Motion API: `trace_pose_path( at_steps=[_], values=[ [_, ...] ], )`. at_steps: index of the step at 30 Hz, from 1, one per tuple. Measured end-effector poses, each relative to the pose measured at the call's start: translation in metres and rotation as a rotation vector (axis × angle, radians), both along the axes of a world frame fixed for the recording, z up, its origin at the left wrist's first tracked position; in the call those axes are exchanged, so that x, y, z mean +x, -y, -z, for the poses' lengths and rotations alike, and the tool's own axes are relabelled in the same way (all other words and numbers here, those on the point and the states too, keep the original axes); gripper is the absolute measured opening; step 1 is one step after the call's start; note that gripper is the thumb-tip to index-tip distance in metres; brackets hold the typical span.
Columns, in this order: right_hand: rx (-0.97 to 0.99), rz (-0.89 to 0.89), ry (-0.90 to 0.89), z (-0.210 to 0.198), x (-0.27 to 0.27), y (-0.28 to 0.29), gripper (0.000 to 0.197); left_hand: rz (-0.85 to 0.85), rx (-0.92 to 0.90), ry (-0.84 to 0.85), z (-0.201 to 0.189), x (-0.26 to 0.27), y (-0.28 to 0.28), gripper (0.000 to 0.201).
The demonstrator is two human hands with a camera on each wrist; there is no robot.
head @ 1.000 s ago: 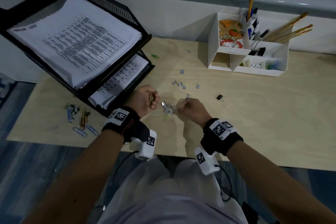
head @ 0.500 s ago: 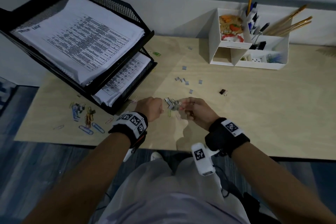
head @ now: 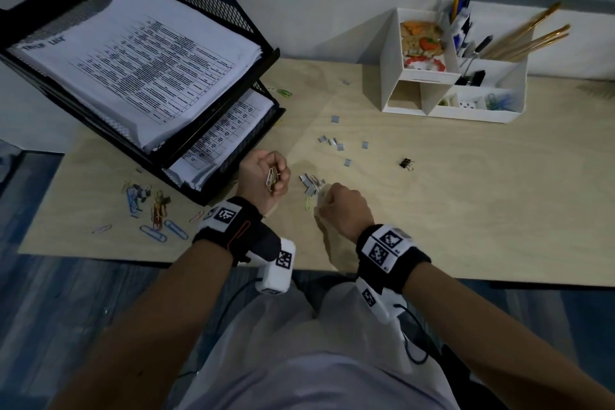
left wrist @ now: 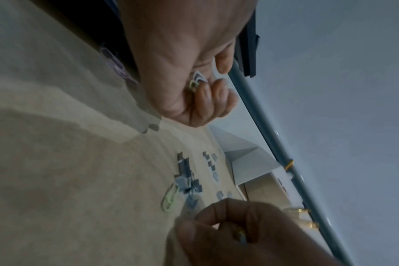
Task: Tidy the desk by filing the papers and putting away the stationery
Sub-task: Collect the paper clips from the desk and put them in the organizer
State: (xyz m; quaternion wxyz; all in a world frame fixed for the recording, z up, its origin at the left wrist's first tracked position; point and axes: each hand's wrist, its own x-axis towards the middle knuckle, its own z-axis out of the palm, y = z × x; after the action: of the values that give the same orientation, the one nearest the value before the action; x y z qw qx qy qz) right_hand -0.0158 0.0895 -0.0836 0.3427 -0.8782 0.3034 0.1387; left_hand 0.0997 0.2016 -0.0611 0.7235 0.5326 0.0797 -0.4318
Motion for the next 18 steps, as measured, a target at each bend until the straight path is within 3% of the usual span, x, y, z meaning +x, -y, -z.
trace_pose_path(
  at_steps=[2, 5, 8, 11, 15, 18],
  values=[
    [-0.057, -0.038, 0.007, 0.003, -0.001, -0.001, 0.008, 0.111, 0.238, 0.106, 0.001, -0.001, 0.006, 0.042],
    [-0.068, -0.058, -0.03, 0.003, -0.003, 0.007, 0.012, 0.579, 0.735, 0.627, 0.006, -0.011, 0.012, 0.035],
    [-0.033, -0.062, -0.073, 0.0, -0.008, 0.018, 0.013, 0.851, 0.933, 0.867, 0.008, -0.021, 0.017, 0.038],
    [0.085, 0.029, -0.03, -0.004, -0.012, 0.034, 0.02, 0.914, 1.064, 0.981, 0.009, -0.025, 0.027, 0.035],
    [0.429, 0.296, 0.094, -0.009, -0.017, 0.058, 0.034, 0.914, 1.17, 1.006, 0.009, -0.038, 0.032, 0.031],
    [0.864, 0.555, 0.265, -0.013, -0.024, 0.082, 0.029, 0.957, 0.992, 0.871, 0.007, -0.04, 0.041, 0.017]
  ],
)
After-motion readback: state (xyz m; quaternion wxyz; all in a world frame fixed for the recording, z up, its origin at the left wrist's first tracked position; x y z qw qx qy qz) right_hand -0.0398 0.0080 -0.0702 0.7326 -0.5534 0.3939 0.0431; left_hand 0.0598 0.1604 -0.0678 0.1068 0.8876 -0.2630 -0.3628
